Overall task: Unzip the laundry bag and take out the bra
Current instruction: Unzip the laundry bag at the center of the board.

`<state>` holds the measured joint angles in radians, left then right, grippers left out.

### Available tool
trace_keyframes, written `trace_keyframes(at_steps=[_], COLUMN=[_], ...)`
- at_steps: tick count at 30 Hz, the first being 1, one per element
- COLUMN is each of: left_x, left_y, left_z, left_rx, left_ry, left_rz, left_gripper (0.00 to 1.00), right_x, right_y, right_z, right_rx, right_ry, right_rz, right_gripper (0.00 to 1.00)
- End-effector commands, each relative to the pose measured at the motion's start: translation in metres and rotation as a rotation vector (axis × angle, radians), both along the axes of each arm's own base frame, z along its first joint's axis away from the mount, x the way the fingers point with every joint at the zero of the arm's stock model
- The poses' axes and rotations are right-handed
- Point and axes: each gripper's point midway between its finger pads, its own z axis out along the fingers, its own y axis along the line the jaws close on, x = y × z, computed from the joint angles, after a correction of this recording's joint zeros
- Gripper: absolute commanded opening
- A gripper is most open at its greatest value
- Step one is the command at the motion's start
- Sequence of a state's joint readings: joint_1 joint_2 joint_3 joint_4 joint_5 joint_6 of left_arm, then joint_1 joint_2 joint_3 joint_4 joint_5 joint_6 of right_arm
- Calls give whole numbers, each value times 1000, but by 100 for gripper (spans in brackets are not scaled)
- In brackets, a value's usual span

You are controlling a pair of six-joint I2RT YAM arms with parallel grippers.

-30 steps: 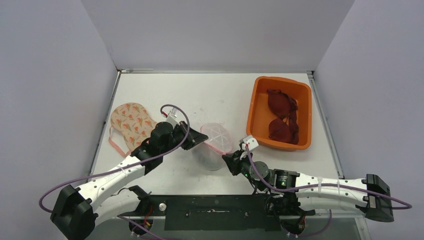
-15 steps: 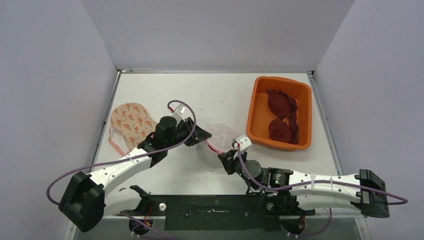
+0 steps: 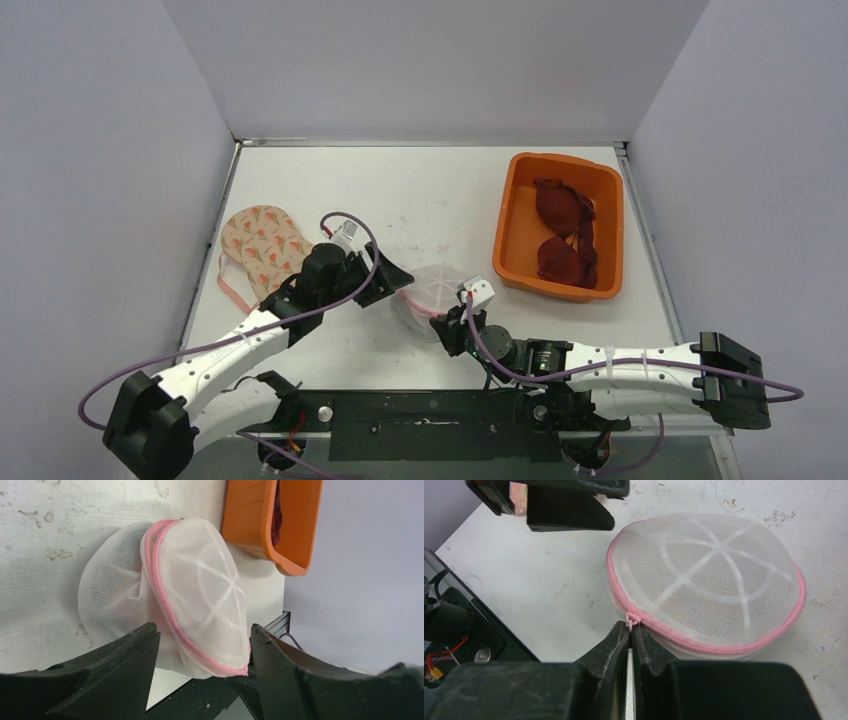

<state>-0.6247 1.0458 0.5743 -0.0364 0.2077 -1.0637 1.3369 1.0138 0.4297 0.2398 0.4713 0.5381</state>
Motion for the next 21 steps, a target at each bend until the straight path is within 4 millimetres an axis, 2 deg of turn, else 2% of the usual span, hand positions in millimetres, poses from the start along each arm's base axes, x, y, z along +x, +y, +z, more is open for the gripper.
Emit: trace_keyframes(at_steps=[1, 4, 7, 14, 18, 21], left_x=[-5, -17, -28, -38, -37, -34], left_y=[21, 31, 29, -2, -26, -35], left_z=[23, 21, 24, 47, 45, 41], left_rx=[7, -65, -140, -273, -254, -275], left_ry=[-30, 17, 35, 16, 46, 53], left_rz=[87, 173, 227, 233, 164, 165], left_gripper=[67, 71, 75, 75, 71, 70], right_x=[-2, -1, -1, -1, -3, -4], right_y=[12, 13, 13, 13, 16, 17], right_z=[21, 25, 25, 22, 20, 19], right_rx=[92, 90, 85, 62, 52, 53], right_ry=[-4, -18, -25, -31, -25, -22], right_rz=[8, 9, 12, 19, 34, 42], right_gripper=[5, 5, 5, 5, 5, 5])
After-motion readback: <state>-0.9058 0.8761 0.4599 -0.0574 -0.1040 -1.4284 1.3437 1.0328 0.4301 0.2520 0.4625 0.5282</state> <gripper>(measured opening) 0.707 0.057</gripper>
